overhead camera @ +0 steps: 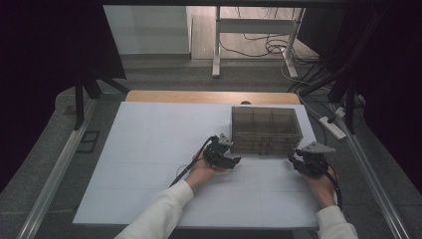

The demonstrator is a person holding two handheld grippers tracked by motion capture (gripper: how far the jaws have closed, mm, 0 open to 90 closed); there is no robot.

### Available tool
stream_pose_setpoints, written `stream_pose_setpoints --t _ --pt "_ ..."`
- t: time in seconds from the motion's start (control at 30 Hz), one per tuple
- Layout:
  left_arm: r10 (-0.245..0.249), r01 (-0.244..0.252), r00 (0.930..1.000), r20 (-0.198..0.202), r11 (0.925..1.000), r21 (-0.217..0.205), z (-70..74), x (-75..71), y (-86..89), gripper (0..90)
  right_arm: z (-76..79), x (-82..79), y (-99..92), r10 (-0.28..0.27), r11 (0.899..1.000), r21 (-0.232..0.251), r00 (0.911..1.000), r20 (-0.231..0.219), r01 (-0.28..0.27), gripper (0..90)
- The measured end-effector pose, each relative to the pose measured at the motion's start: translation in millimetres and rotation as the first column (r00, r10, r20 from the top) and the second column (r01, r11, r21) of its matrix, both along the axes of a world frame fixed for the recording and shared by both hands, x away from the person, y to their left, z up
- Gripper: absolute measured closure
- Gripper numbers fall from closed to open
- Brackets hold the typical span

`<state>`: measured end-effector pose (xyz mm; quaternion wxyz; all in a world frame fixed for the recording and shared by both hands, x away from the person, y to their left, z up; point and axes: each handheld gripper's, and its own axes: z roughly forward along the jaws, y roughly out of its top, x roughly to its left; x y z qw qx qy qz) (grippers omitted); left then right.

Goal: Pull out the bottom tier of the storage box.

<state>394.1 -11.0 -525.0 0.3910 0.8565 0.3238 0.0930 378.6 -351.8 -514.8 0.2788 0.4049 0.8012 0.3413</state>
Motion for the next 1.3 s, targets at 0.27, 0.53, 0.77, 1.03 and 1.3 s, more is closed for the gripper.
stream_pose_setpoints --t 0.27,0.53,0.77,1.03,1.3 --pt "0.015 -0.015 0.9998 0.013 0.9997 0.019 -0.1 -0.3 0.9 41.2 -1.5 0.6 0.3 -0.013 1.0 -0.021 0.9999 0.007 0.013 63.7" --pt "0.007 -0.008 0.9995 0.032 0.9997 0.025 0.6 -3.7 0.0 48.3 -1.9 0.6 0.6 -0.013 1.0 -0.026 0.9999 0.007 0.014 63.7" --pt "0.025 -0.027 0.998 0.058 0.9989 0.039 -2.9 -2.5 -3.6 60.1 -2.2 0.5 1.2 -0.017 0.999 -0.031 0.9998 0.009 0.017 64.9" --pt "0.063 -0.07 0.9939 0.091 0.9948 0.074 -2.1 -2.8 -2.5 80.8 -2.8 0.5 0.3 -0.037 0.998 -0.046 0.9991 0.021 0.038 74.5" --pt "0.06 -0.068 0.994 0.092 0.994 0.085 -1.2 -4.6 -2.6 81.9 -2.4 -0.4 -1.4 -0.032 0.999 -0.035 0.9994 0.017 0.032 75.0"
